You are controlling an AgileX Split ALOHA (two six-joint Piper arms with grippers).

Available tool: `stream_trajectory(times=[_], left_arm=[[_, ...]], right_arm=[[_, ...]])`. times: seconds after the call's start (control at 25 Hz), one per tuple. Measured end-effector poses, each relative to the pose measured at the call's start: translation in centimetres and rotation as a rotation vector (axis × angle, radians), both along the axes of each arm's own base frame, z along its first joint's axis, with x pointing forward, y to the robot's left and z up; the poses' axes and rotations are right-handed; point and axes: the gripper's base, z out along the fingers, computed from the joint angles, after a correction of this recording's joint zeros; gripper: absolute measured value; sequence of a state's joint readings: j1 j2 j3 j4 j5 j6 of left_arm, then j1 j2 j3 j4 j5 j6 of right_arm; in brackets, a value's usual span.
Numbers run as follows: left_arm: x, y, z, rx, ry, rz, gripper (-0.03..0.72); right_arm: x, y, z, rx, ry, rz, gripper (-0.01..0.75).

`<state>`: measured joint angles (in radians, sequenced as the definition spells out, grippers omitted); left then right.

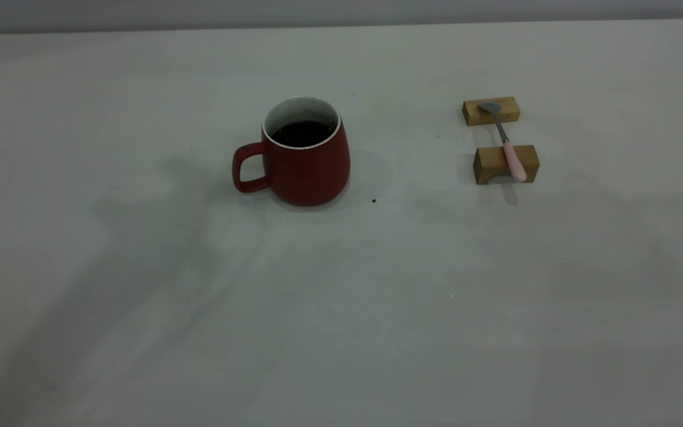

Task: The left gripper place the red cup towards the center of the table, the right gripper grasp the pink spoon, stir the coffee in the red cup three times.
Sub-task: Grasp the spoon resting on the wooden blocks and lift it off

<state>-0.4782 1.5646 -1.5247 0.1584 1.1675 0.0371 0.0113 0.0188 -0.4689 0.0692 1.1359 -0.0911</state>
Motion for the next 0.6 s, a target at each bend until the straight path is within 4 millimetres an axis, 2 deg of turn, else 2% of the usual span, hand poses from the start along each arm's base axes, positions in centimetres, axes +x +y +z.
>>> stream_trajectory(times=[0.16,0.36,0.48,0.6], left_arm=[[-5.7,2.6,-0.3,-0.028,0.029,0.017,0.275],[-13.5,7.8,-3.4,-0.107,0.080,0.146,0.253],[-18.0,11.0,-5.3,-0.175,0.010,0.283,0.246],[-22.4,12.6,-6.5,-0.212,-0.126,0.378,0.247]], right_arm=[[0.0,0.0,0.0,0.000,0.000,0.000,0.244],[0.0,0.0,0.0,0.000,0.000,0.000,0.244],[0.0,0.0,0.0,0.001,0.000,0.000,0.244],[0.0,0.0,0.0,0.001,0.000,0.000,0.244]])
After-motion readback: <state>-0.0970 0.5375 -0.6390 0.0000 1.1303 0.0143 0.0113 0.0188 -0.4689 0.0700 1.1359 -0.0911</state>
